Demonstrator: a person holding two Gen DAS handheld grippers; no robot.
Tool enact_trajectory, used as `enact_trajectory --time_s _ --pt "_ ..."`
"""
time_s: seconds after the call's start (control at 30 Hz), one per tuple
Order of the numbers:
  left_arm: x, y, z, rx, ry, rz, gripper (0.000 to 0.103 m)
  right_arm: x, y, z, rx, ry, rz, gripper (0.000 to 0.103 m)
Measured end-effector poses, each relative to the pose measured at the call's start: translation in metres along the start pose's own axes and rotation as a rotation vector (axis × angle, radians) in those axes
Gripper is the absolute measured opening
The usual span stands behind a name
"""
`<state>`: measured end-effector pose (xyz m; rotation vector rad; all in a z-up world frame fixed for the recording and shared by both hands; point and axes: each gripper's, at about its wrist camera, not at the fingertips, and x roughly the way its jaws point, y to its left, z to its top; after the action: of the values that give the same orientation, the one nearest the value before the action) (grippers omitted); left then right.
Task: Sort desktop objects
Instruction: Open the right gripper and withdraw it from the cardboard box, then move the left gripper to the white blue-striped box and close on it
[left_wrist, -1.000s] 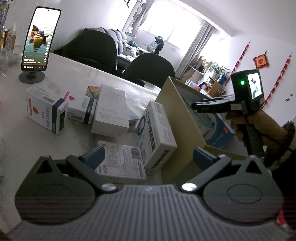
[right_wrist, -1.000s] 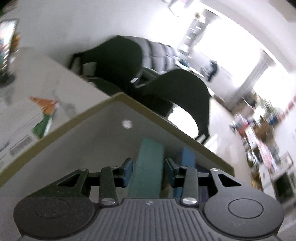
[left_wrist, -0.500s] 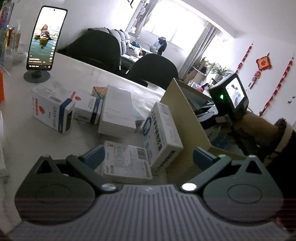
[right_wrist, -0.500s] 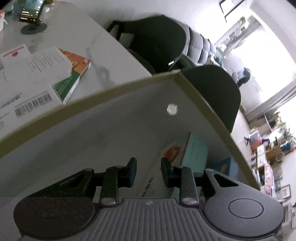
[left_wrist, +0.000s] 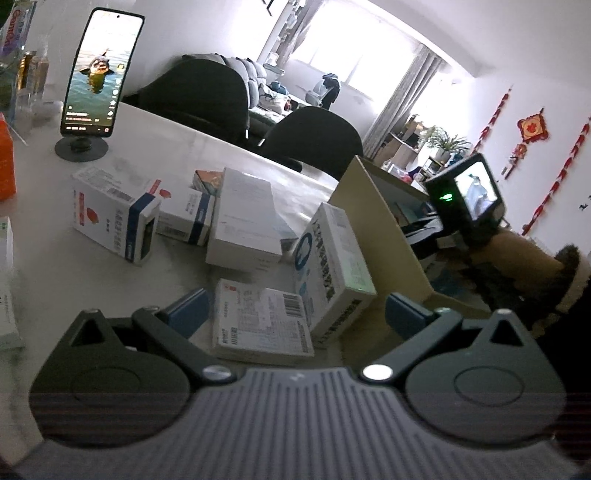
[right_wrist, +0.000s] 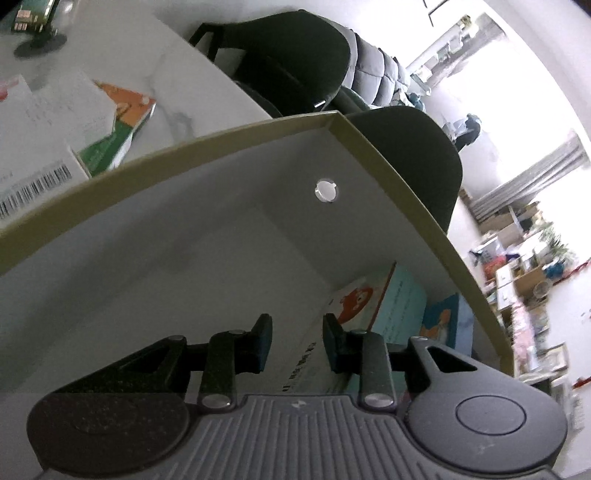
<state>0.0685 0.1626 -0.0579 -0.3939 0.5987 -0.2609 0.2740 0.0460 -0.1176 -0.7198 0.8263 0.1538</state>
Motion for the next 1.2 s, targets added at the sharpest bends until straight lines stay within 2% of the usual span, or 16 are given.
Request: enact_trajectory --time_s 0.23,0.5,0.7,0.97,1.2 --pt "0.004 0.011 0.001 0.026 -0.004 0.076 0.103 -0.025 -0.021 -0.003 0.124 -0.045 0.082 0.042" --pt "0.005 0.031 0.005 0.019 -0.006 0.171 0.103 -0.069 -0.036 -0.007 0.217 -0.117 0.110 0.068" --pt "0.013 0.029 0.012 0.056 -0.004 0.198 0.103 -0.093 -0.041 -0.013 0.275 -0.161 0.114 0.073" --pt "0.033 0.010 0.013 0.183 0.017 0.209 0.103 -0.130 -0.047 -0.027 0.364 -0.246 0.135 0.082" --pt "0.023 -0.009 0.009 0.184 -0.019 0.124 0.103 -0.158 -0.053 -0.050 0.447 -0.304 0.155 0.083"
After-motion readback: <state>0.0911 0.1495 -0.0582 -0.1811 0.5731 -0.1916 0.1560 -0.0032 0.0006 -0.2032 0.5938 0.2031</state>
